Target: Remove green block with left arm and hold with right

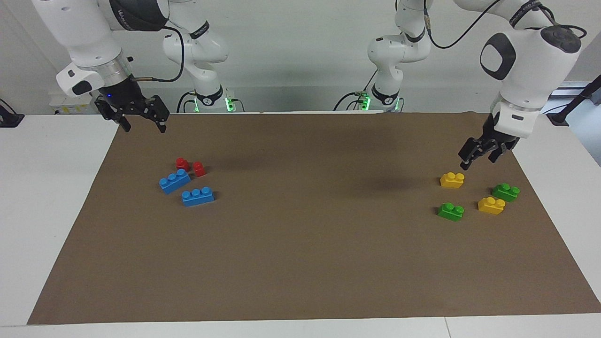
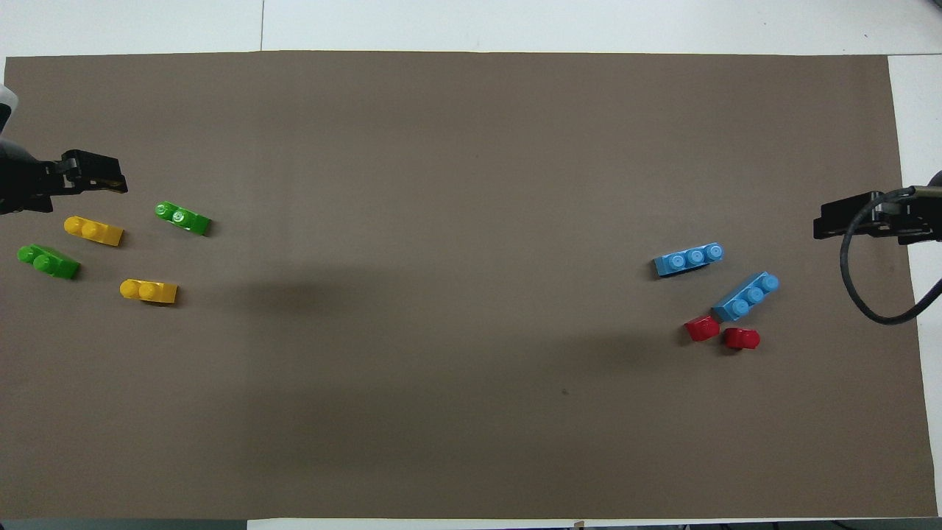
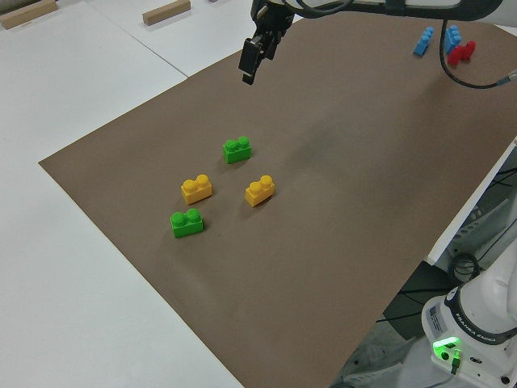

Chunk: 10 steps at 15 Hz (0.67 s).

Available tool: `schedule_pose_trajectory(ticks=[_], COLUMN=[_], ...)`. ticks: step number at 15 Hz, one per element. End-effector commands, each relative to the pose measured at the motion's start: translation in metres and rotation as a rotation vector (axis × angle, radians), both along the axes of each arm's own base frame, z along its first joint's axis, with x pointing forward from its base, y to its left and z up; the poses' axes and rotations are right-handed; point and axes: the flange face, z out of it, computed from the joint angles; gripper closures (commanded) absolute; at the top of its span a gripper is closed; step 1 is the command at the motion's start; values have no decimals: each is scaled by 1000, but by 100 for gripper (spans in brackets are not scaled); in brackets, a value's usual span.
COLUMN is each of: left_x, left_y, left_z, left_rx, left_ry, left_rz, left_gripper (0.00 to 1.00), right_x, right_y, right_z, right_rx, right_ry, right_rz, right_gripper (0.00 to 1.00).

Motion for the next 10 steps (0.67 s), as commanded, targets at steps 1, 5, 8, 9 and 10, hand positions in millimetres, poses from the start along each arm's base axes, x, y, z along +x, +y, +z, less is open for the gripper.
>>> schedule_pose_trajectory(ticks=[1,5,8,9,10], left_x=[-19,-44,-51,-52,-54], left_y=[-15,-17,-19,-19,-19], left_z=[26,58,63,65,67], left_rx=[17,28,26,26,26], left_ry=[49,80,92,89,89], left_rz=[-67,-192,-194,-189,-187], left_gripper=[0,0,0,0,0], right_x=[-1,-2,-2,-3,-4], right_y=[-6,-8,-8,-8,-8], right_z=[1,0,0,0,-1], right_rx=[-53,-56,-56,-56,-55], right_ry=[18,23,28,34,43], right_rz=[52,52,46,48,49], right_gripper=[0,0,0,0,0])
